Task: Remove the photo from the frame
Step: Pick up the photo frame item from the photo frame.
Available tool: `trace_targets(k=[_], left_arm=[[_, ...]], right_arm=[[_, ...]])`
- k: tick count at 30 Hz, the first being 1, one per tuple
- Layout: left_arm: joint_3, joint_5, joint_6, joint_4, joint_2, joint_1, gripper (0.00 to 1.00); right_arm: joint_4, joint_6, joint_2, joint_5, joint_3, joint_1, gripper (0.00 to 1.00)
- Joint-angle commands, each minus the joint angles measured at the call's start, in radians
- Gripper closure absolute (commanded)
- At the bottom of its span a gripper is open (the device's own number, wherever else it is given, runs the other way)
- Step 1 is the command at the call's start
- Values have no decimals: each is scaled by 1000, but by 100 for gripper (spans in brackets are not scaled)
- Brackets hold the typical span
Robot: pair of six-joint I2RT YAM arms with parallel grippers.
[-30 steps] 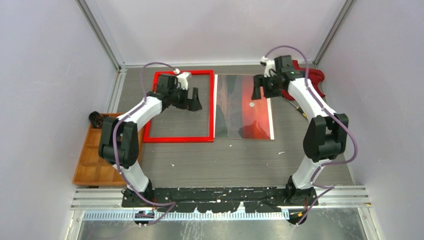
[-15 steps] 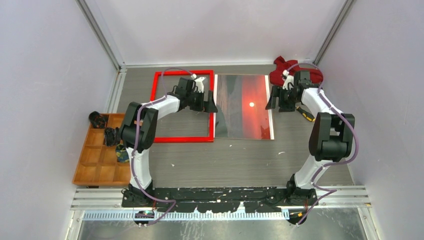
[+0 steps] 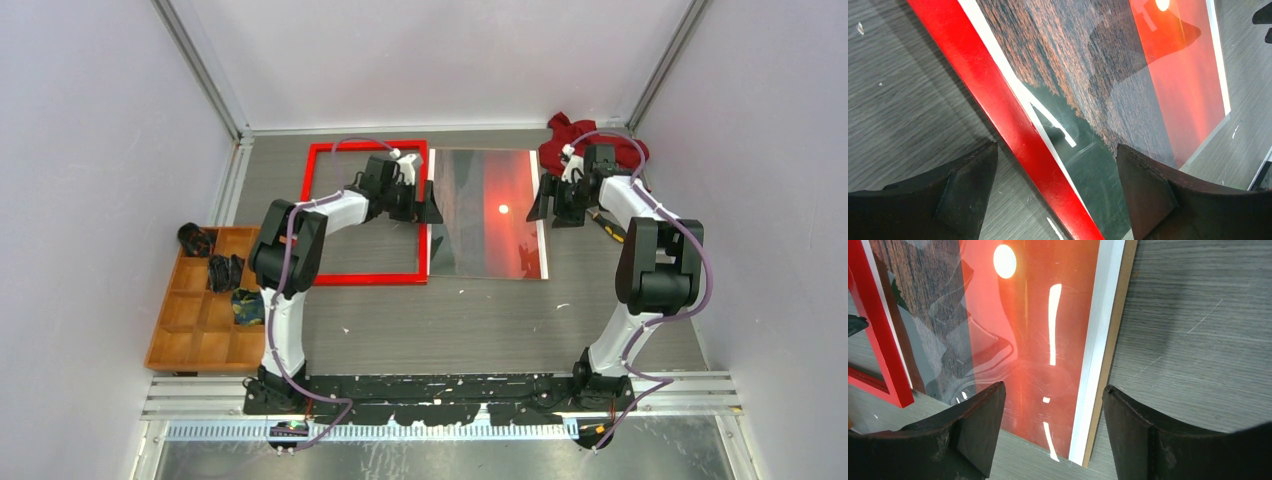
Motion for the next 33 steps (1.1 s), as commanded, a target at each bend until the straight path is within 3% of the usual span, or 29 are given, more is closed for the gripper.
trace_targets(k=[1, 13, 24, 33], left_arm=[[39, 37, -24, 51, 35, -4, 12], [-15, 183, -126, 192, 68, -2, 24], [-45, 149, -119, 188, 38, 5, 26], [-54, 146, -116, 181, 33, 7, 26]], right_arm=[[32, 3, -28, -30, 1, -7, 25], [50, 16, 25, 93, -6, -35, 24], [69, 64, 141, -9, 0, -74, 26], [73, 77, 198, -90, 13, -79, 43]])
